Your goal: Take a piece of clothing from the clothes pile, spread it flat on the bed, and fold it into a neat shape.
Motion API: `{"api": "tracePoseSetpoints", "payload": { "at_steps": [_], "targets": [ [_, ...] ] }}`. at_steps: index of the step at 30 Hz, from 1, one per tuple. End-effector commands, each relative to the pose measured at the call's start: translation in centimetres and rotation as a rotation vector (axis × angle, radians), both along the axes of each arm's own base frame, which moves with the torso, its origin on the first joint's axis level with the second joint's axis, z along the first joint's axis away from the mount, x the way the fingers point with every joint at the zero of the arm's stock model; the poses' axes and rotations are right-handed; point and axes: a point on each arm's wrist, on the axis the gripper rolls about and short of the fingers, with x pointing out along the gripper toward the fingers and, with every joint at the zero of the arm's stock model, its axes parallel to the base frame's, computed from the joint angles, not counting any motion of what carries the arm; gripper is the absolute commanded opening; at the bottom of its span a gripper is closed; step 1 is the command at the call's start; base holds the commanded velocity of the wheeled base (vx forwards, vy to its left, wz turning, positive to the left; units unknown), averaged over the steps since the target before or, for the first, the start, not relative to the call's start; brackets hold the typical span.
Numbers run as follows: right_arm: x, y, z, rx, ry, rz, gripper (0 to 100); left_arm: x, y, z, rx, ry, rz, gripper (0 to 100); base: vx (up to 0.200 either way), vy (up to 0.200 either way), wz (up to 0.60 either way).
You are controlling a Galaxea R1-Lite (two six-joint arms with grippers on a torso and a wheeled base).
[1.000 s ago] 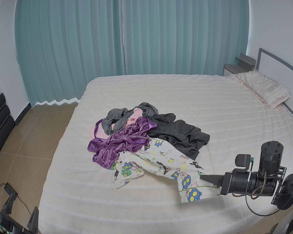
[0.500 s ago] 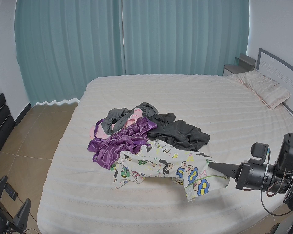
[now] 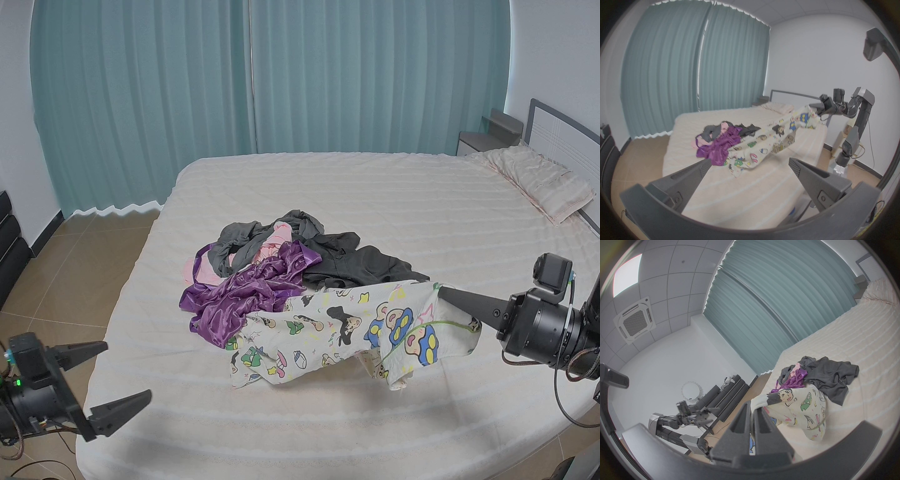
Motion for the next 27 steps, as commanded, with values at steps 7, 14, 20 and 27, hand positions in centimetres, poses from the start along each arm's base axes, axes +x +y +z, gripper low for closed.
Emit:
{"api": "tracePoseSetpoints", "payload": {
  "at_steps": [7, 14, 20, 27],
  "targets": [
    [0.5, 1.0, 3.6, 0.094, -0.086, 0.021, 0, 11.1, -9.3, -11.0, 0.101, 0.373, -0.286, 100, 0.0, 0.0, 0.0],
    [0.6, 1.1, 4.0, 0.102, -0.097, 0.021, 0, 13.2, -10.9, -14.4, 0.091, 0.301, -0.163, 100, 0.0, 0.0, 0.0],
    [0.8, 1.1, 4.6, 0.113, -0.112, 0.018, 0, 14.2, -11.7, -16.1, 0.107, 0.322, -0.164, 100, 0.0, 0.0, 0.0],
    [0.9, 1.0, 4.5, 0.111, -0.11, 0.009, 0, 15.7, -11.5, -15.6, 0.081, 0.281, -0.144, 100, 0.0, 0.0, 0.0]
  ]
}}
